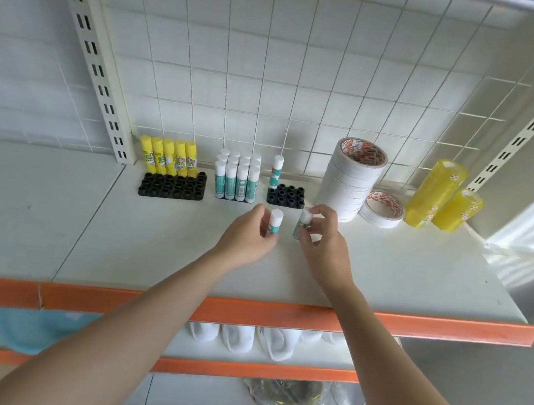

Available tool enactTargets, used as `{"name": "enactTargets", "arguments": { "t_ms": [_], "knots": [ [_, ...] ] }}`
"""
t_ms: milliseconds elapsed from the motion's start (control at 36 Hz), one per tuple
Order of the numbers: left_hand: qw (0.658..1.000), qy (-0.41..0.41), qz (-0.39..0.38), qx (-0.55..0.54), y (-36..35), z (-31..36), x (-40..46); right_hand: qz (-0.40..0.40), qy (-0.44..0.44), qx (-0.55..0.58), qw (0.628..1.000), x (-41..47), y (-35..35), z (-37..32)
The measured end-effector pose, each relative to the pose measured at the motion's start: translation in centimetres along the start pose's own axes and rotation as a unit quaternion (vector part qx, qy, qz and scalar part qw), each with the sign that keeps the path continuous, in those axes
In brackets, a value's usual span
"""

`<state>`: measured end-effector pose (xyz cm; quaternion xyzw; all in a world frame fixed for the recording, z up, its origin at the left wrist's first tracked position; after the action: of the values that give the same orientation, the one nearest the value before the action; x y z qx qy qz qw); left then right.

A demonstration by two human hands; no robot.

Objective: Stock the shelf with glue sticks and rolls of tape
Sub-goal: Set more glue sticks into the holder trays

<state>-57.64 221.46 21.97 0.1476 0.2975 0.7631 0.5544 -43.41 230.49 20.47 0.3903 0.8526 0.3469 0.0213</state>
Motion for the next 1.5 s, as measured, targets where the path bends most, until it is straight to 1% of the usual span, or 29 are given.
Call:
{"name": "enactTargets", "arguments": {
  "t_ms": [111, 278, 389, 444, 500, 556, 611, 694, 917, 1139, 1333, 1500],
  "knots": [
    [1.0, -0.006, -0.011, -0.001, 0.0, -0.2, 0.1, -0.003, 0.001, -0.007, 1.0, -0.1, -0.3, -0.1],
    [0.999, -0.031, -0.01, 0.033, 0.2, -1.1, 0.0, -0.005, -0.013, -0.012, 1.0, 0.0, -0.4, -0.3],
    [0.993, -0.047, -0.007, 0.108, 0.7, -2.5, -0.4, -0.002, -0.013, -0.003, 1.0, -0.1, -0.3, -0.3],
    [0.985, -0.047, 0.0, 0.166, 0.9, -3.1, -0.9, 0.006, -0.006, -0.01, 1.0, -0.1, -0.3, -0.4],
    [0.972, -0.058, 0.017, 0.227, 1.0, -3.7, -1.5, 0.016, 0.005, -0.025, 1.0, 0.3, -0.2, -0.4],
    [0.958, -0.076, 0.05, 0.27, 0.7, -4.4, -2.0, 0.022, 0.014, -0.034, 0.999, 1.1, -0.1, -0.7],
    [0.954, -0.095, 0.076, 0.272, 0.4, -5.1, -2.2, 0.032, 0.025, -0.041, 0.998, 2.2, 0.1, -1.1],
    [0.952, -0.104, 0.081, 0.277, 0.1, -5.6, -2.4, 0.048, 0.027, -0.035, 0.998, 4.2, 0.3, -1.6],
    [0.954, -0.1, 0.095, 0.267, 0.0, -5.9, -2.2, 0.03, -0.005, -0.047, 0.998, 8.5, 0.1, -2.4],
    [0.95, -0.1, 0.1, 0.28, -0.2, -6.1, -2.1, 0.036, -0.005, -0.08, 0.996, 10.3, -1.0, -2.0],
    [0.949, -0.106, 0.115, 0.275, -0.3, -6.4, -1.9, 0.024, -0.005, -0.136, 0.99, 11.3, -1.7, -1.5],
    [0.95, -0.097, 0.104, 0.279, -0.3, -6.4, -1.8, 0.025, -0.017, -0.138, 0.99, 11.9, -1.9, -1.1]
  ]
}}
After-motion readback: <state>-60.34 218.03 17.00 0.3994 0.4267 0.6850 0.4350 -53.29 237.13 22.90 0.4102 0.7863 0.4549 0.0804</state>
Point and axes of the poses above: each hand's wrist, its own x-axis towards the middle knuckle, its own y-axis out of the back of the hand, z = x × y, the point moved 1 cm from there along x, towards the middle knuckle, and after that the axes turned 11 degrees about -z, right-handed, at the moved point
